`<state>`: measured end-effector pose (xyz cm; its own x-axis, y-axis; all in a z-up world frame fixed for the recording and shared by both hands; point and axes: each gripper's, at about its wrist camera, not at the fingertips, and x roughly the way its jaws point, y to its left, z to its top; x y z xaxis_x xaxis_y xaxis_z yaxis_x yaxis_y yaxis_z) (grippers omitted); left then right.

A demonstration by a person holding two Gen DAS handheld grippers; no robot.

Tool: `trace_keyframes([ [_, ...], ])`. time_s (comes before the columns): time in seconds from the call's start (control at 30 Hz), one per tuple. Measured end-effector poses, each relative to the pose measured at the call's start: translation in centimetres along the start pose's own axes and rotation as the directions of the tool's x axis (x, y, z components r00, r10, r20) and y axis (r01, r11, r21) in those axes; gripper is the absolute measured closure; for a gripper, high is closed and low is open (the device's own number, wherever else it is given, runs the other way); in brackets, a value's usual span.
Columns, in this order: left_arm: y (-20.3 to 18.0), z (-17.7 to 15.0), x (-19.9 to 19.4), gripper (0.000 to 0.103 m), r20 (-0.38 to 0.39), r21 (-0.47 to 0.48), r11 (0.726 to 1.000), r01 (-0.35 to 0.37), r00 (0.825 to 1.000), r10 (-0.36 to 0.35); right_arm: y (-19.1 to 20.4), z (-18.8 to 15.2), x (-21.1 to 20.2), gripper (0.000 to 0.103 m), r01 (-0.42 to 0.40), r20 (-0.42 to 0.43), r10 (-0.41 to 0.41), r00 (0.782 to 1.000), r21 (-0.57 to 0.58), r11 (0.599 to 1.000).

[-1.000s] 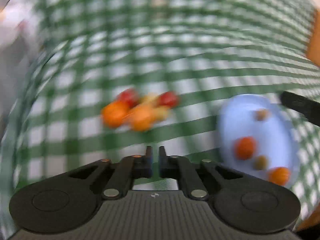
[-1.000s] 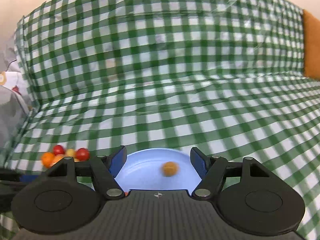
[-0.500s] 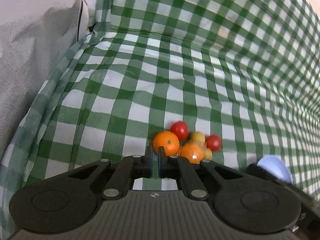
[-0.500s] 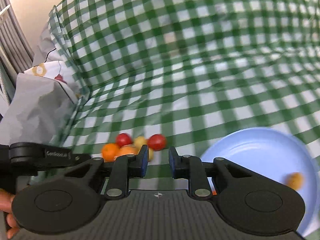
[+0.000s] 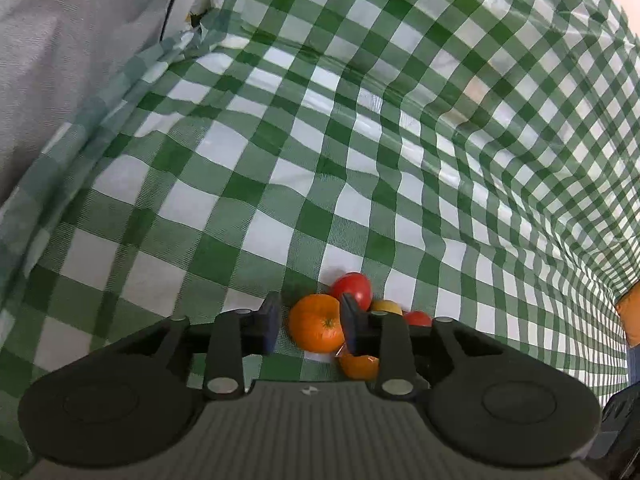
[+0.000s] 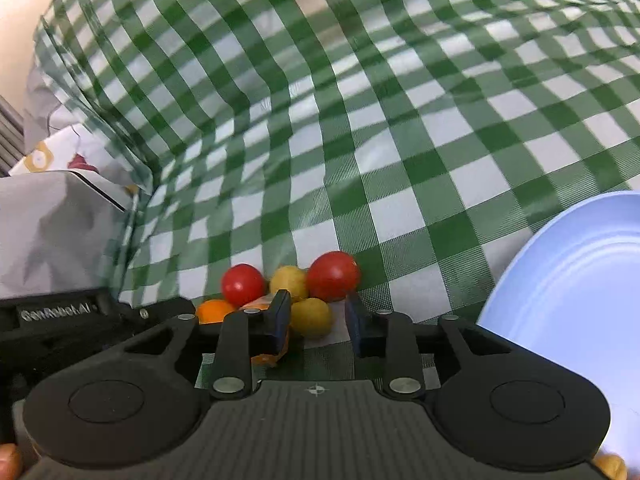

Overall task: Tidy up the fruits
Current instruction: 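Grasp a large orange with the left tool while the right tool grasps a yellow fruit, then carry the orange and yellow fruit over the blue plate with both tools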

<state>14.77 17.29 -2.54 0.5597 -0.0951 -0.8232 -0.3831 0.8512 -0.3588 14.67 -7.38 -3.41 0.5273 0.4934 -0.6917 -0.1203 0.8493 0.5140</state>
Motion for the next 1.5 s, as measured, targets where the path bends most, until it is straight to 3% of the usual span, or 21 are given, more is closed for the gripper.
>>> trace_keyframes([
  [0.07,-0.3,0.0,0.7,0.061,-0.014,0.008,1.0,-0.004,1.0,0.004,0.0,0.0,0.5,0.064,-0.003,-0.003,0.003,1.0,0.0,1.0],
  [0.3,-1.0,-0.4,1.5,0.06,-0.029,0.04,0.999,-0.022,0.999,0.024,0.5,0.0,1.1,0.063,-0.011,-0.02,0.01,1.0,-0.052,0.999],
  [0.37,-0.9,-0.5,1.5,0.064,-0.029,0.045,0.999,-0.025,0.999,0.026,0.6,0.0,1.2,0.067,-0.014,-0.022,0.013,1.0,-0.071,0.997],
  [0.4,-0.8,-0.5,1.4,0.064,-0.027,0.048,0.998,-0.03,0.999,0.032,0.5,0.0,1.2,0.076,-0.025,-0.025,0.023,0.999,-0.069,0.997],
  [0.47,-0.7,-0.4,0.9,0.065,-0.015,0.059,0.998,-0.039,0.999,0.04,0.4,0.1,1.0,0.077,-0.048,-0.024,0.047,0.999,-0.066,0.997],
  [0.57,-0.4,-0.3,0.1,0.065,0.002,0.069,0.997,-0.044,0.999,0.044,0.7,-0.1,0.5,0.078,-0.017,-0.006,0.016,1.0,-0.107,0.994],
  [0.8,0.5,-0.9,-2.2,0.065,0.006,0.076,0.996,-0.055,0.998,0.055,0.8,-0.1,-2.8,0.078,0.001,0.049,0.006,0.999,-0.157,0.988],
  [0.93,0.4,-2.2,-3.8,0.065,0.002,0.142,0.986,-0.083,0.996,0.084,1.6,-1.5,-5.4,0.078,0.014,0.052,-0.002,0.999,-0.233,0.972],
  [1.07,0.3,-4.3,-5.6,0.065,-0.02,0.231,0.969,-0.09,0.995,0.098,2.6,-4.0,-8.0,0.077,0.005,0.017,0.0,1.0,-0.306,0.952],
  [1.3,0.8,-7.4,-6.4,0.064,-0.128,0.364,0.929,-0.067,0.984,0.121,3.0,-8.5,-7.7,0.077,-0.003,-0.188,-0.084,0.979,-0.419,0.908],
  [1.4,0.9,-8.0,-5.5,0.064,-0.16,0.396,0.914,-0.083,0.974,0.158,3.0,-9.1,-7.5,0.076,-0.008,-0.196,-0.091,0.976,-0.451,0.892],
  [1.5,0.7,-8.1,-5.4,0.064,-0.148,0.416,0.905,-0.088,0.975,0.163,2.8,-9.3,-7.2,0.076,-0.02,-0.224,-0.09,0.97,-0.444,0.896],
])
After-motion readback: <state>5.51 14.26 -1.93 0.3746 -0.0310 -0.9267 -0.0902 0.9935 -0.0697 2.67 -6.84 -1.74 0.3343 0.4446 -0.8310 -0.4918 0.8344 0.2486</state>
